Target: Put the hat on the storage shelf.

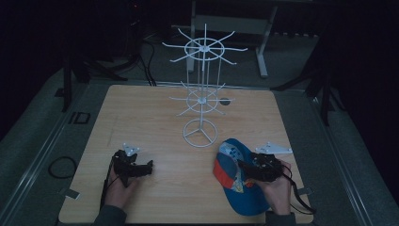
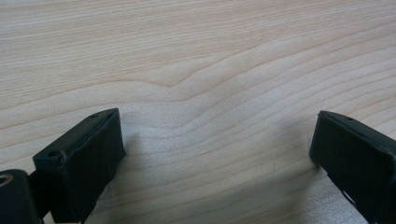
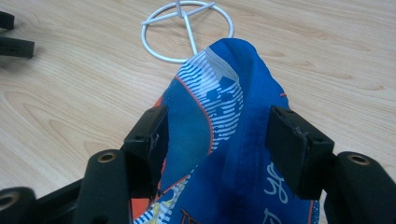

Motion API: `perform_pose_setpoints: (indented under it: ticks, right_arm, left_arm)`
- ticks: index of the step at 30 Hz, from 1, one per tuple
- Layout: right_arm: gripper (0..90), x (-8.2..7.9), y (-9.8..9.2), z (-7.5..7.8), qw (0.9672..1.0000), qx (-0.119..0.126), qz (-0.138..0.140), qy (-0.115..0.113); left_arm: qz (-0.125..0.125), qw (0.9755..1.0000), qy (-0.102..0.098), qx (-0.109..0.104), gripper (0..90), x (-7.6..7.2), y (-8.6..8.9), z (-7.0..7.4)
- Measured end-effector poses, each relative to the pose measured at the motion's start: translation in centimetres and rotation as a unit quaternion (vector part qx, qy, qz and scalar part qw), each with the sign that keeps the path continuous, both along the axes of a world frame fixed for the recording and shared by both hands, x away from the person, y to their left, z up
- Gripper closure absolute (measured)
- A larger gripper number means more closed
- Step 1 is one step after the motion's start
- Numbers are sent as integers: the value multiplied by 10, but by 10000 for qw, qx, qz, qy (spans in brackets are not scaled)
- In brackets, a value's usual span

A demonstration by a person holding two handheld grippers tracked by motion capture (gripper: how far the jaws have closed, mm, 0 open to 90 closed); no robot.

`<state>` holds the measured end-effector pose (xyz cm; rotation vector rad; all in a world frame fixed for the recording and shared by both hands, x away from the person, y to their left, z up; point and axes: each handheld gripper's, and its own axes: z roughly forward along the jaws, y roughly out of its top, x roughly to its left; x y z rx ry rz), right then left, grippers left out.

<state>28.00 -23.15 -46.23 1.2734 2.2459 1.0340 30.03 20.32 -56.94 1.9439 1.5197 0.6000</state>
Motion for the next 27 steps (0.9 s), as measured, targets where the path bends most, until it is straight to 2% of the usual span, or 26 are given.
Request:
perform_pose_setpoints:
  ticks: [13,27]
  right_arm:
    - [394,-1,-2,7,10000,31,11,-19]
    - [386,3,-3,17,9998,-86,168,91]
  left_arm:
    - [2,10000,-1,0,34,0,0,0]
    - [-2,10000,0,3,34,0,0,0]
